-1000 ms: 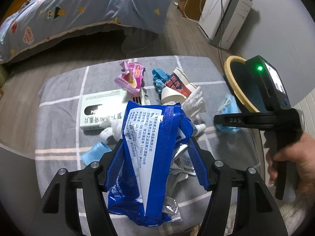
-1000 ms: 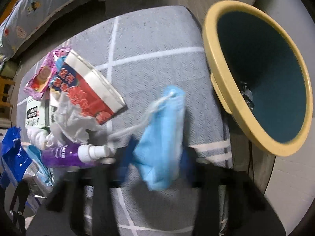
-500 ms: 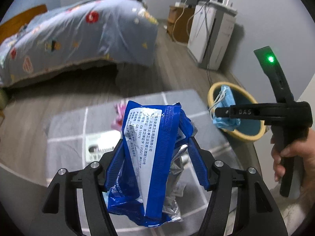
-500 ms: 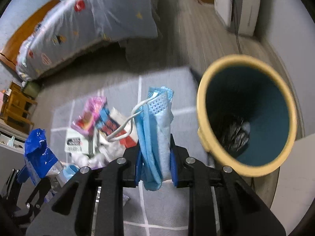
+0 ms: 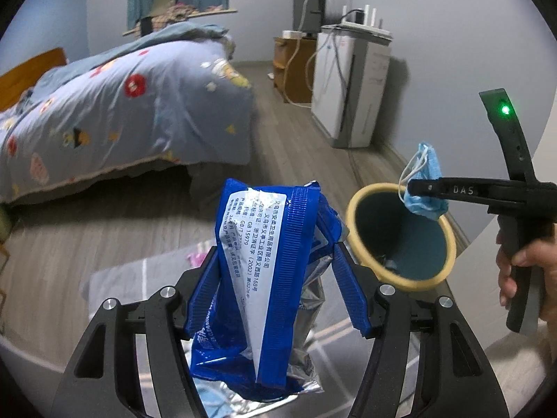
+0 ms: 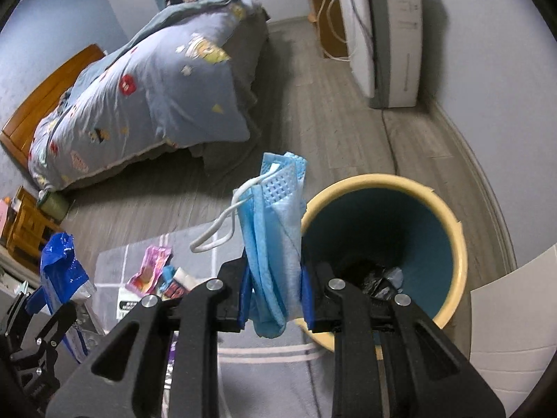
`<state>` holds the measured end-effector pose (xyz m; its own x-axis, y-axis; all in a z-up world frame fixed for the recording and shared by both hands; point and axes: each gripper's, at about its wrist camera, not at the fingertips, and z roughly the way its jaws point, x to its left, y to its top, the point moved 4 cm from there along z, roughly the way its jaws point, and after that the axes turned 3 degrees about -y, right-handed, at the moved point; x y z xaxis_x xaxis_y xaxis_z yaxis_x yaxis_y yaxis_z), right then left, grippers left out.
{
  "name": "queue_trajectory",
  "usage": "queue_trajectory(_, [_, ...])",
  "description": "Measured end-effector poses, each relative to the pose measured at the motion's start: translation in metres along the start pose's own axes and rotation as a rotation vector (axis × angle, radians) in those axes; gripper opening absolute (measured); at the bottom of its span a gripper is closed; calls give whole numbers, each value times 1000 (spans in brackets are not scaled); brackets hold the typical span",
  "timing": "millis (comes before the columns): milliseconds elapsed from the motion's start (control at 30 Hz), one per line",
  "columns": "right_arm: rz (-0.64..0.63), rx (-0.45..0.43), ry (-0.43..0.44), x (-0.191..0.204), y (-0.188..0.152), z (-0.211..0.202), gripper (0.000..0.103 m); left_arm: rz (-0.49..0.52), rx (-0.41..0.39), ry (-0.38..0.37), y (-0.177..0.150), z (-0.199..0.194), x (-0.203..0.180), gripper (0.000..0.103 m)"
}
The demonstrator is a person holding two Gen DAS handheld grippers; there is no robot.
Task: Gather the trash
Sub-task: 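Lift the wipe pack and mask and carry both over the bin, then open both grippers to drop the wipe pack and mask into the bin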
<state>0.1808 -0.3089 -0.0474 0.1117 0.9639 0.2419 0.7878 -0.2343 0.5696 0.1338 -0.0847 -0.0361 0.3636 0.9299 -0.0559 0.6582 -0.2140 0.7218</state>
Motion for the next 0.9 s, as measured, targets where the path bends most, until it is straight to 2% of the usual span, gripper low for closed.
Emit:
queue_trajectory(267, [59,26,-35,-45,2,15,22,57,23,-78,24,37,-44,65])
queue_trajectory(600, [235,125,-68,-121,-12,51,22,122,108,-208,34,101,-114,66])
queue_trajectory(733, [276,146,-90,-139,-19,60,22,162,141,-231,34,123,-134,66])
queue_trajectory(900, [364,217,-109,-160,-37,75,22,183,179,-221,33,150,-146,66])
